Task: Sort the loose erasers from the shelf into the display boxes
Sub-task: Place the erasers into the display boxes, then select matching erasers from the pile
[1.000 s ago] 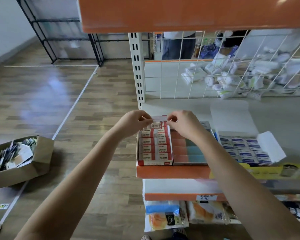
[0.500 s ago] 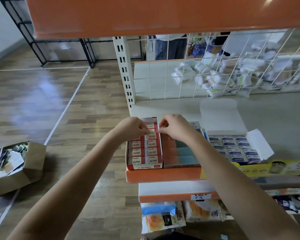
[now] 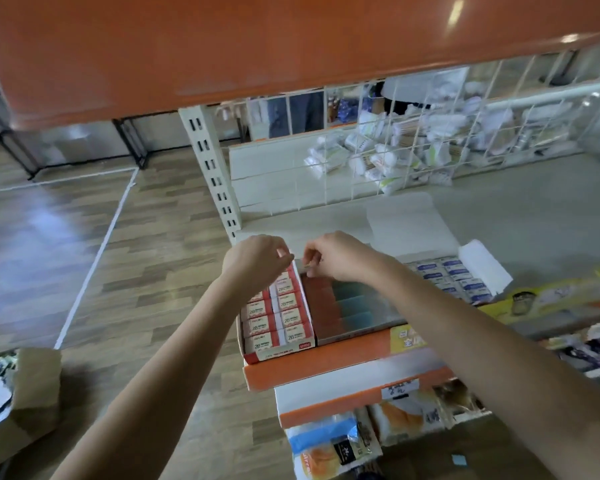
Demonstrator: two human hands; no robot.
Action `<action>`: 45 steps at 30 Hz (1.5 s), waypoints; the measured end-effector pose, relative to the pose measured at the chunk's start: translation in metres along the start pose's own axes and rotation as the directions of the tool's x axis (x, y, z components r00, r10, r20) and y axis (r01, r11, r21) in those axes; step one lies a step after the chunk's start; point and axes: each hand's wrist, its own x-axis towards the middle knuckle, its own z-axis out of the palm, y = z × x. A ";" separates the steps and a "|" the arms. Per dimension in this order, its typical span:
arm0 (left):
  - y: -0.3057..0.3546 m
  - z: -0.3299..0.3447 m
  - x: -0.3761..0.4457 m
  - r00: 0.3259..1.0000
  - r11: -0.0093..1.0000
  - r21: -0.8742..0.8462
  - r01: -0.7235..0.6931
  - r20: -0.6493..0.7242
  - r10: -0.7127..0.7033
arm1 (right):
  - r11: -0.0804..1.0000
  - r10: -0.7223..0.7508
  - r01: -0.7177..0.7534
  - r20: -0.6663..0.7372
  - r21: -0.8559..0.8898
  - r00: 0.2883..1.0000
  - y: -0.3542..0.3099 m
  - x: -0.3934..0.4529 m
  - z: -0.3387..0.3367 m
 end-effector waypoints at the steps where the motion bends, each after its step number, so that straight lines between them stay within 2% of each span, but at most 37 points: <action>1: 0.008 -0.001 0.004 0.999 0.999 0.028 -0.032 -0.023 0.032 | 0.999 0.007 -0.008 -0.019 -0.049 1.000 0.004 -0.003 -0.004; 4: 0.043 0.001 0.020 0.982 0.979 0.084 -0.184 -0.014 0.186 | 0.981 0.059 -0.077 -0.106 -0.178 0.993 0.027 -0.017 -0.021; 8: 0.116 0.008 0.038 0.943 0.926 0.177 -0.334 0.059 0.329 | 0.943 0.180 -0.244 -0.271 -0.227 0.946 0.075 -0.054 -0.050; 12: 0.210 0.025 0.055 0.860 0.828 0.234 -0.510 0.144 0.489 | 0.885 0.369 -0.440 -0.349 -0.152 0.862 0.146 -0.105 -0.081; 17: 0.343 0.054 0.073 0.754 0.714 0.240 -0.657 0.198 0.627 | 0.807 0.518 -0.588 -0.408 -0.059 0.752 0.246 -0.189 -0.117; 23: 0.510 0.096 0.086 0.686 0.661 0.186 -0.727 0.177 0.705 | 0.741 0.598 -0.671 -0.449 -0.005 0.664 0.375 -0.283 -0.166; 30: 0.654 0.135 0.116 0.689 0.675 0.140 -0.725 0.175 0.703 | 0.678 0.653 -0.735 -0.451 -0.010 0.608 0.498 -0.331 -0.218; 35: 0.722 0.170 0.165 0.677 0.660 0.154 -0.736 0.193 0.710 | 0.685 0.664 -0.729 -0.405 -0.009 0.628 0.577 -0.333 -0.251; 39: 0.769 0.188 0.223 0.665 0.658 0.097 -0.746 0.160 0.730 | 0.694 0.668 -0.719 -0.415 0.045 0.618 0.636 -0.321 -0.286; 43: 0.804 0.198 0.283 0.667 0.661 0.084 -0.745 0.095 0.739 | 0.718 0.632 -0.696 -0.446 0.029 0.634 0.681 -0.297 -0.322; 45: 0.814 0.198 0.306 0.702 0.700 0.056 -0.712 0.076 0.708 | 0.749 0.612 -0.662 -0.421 0.038 0.669 0.702 -0.286 -0.336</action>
